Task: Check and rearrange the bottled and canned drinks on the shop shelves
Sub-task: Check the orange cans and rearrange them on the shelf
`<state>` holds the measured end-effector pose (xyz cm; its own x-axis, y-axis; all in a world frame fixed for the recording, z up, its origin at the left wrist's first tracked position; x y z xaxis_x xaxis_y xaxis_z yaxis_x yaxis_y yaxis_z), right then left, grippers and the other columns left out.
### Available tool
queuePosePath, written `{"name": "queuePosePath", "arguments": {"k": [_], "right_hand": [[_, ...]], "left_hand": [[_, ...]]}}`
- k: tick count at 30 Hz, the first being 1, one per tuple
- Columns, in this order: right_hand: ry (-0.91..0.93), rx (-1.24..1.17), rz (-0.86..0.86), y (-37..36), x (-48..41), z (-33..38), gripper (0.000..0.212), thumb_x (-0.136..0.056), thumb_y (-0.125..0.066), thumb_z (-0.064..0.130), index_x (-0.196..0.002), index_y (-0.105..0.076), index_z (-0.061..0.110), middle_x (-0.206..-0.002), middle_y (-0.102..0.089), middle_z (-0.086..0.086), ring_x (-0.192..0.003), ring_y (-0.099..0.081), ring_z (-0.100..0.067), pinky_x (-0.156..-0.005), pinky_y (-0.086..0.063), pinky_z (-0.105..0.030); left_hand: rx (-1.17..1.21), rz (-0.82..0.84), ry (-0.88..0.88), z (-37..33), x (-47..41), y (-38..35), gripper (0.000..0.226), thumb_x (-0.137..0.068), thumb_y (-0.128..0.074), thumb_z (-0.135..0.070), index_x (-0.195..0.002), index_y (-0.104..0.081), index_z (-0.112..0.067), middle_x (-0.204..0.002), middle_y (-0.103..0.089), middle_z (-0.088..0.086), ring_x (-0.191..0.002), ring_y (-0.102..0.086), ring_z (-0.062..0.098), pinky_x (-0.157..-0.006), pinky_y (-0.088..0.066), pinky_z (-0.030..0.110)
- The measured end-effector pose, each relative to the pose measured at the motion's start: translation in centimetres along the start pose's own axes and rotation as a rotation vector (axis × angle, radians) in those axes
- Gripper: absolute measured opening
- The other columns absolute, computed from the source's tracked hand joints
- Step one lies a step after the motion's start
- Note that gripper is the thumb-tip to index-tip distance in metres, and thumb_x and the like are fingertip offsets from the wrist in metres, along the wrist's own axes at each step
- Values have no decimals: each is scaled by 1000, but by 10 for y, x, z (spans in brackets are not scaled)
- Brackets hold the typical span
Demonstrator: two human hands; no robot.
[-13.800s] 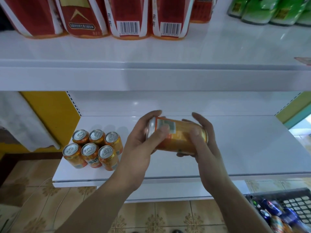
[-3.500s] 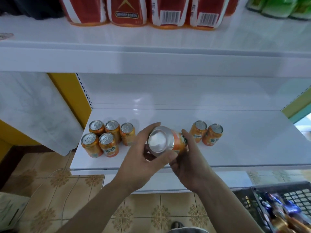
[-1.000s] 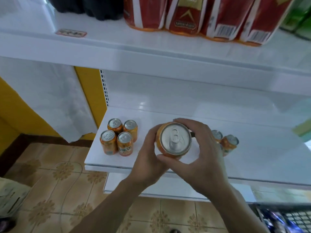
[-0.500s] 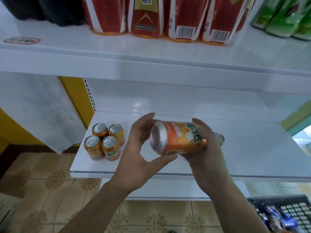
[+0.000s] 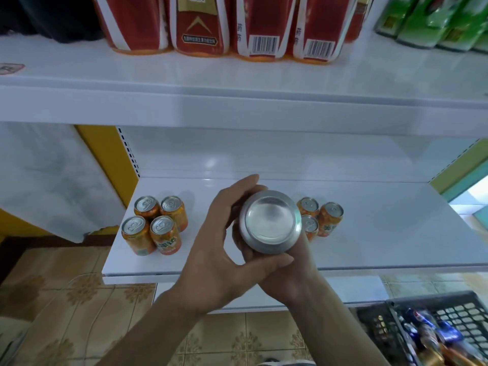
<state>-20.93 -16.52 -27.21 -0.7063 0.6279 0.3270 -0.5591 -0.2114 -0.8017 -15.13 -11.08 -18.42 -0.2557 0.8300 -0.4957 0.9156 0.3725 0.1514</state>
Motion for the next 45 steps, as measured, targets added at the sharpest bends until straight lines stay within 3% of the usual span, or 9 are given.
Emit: {"name": "queuePosePath", "arguments": {"k": [7,11,14,19,25,30,35,39,45], "right_hand": [[111,231,-24,7,3,16,54,-96,-48,51,-124,-68,10,-120,-70,-19,-102,-70,-28,-81,-61,-37],[434,668,66,-9,18,46,53,-85,-72,38,-134,-52,40,-127,-60,10,-114,-66,-20,-86,-59,-35],[568,932,47,-17,27,50,48,-84,-72,31,-126,-51,41,-111,-58,26,-107,-64,-6,-77,-59,-27],[529,868,-148,-2,22,57,34,-84,-62,62,-110,-57,40,-97,-65,7,-84,-71,-7,-57,-56,-24],[481,965,-15,1,22,44,58,-81,-70,41,-133,-43,41,-103,-67,10,-81,-73,-21,-64,-58,-25],[402,880,-206,14,19,42,49,-80,-59,65,-115,-55,31,-99,-68,-2,-71,-72,-14,-61,-58,-24],[513,943,-123,6,25,49,56,-81,-67,40,-131,-43,44,-108,-61,28,-99,-69,-5,-65,-58,-25],[372,805,-214,20,21,47,48,-83,-73,58,-119,-57,31,-95,-71,-8,-72,-74,-21,-55,-56,-25],[453,794,-167,20,20,50,59,-78,-74,30,-133,-52,27,-104,-71,-6,-71,-71,-20,-63,-57,-26]], "left_hand": [[-47,61,-11,-4,-7,17,64,-83,-71,-24,-140,-44,-24,-136,-50,-3,-129,-49,29,-94,-54,48],[423,-242,429,40,-2,36,46,-82,-73,-41,-125,-59,-32,-119,-64,-11,-115,-63,18,-82,-60,32],[485,-245,645,65,9,32,53,-80,-65,-53,-126,-59,-28,-121,-65,1,-116,-64,23,-87,-59,37],[484,-83,523,63,12,24,55,-84,-73,-23,-130,-55,-46,-119,-65,-8,-116,-64,22,-95,-55,35],[460,-207,573,69,15,30,47,-73,-67,-42,-120,-61,-39,-112,-70,-6,-100,-72,11,-83,-59,28],[452,-116,525,68,14,25,52,-80,-77,-27,-125,-58,-46,-116,-66,-11,-111,-67,17,-91,-57,32],[455,-152,592,72,17,19,49,-77,-67,-48,-124,-58,-40,-114,-71,-7,-103,-70,11,-89,-58,31],[355,-67,509,62,13,16,48,-83,-65,-34,-129,-53,-40,-117,-65,-16,-110,-66,11,-88,-56,28],[410,-213,634,79,10,27,41,-80,-61,-45,-119,-63,-31,-104,-75,-6,-96,-73,14,-84,-60,33]]}}
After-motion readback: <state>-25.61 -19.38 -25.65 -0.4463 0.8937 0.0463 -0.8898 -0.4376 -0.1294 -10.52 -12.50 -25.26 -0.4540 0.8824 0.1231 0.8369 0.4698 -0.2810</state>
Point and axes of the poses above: each hand's wrist, its own x-axis away from the middle knuckle, its own y-axis out of the back of the hand, z = x × y, the point moved 10 cm from there along -x, towards the middle knuckle
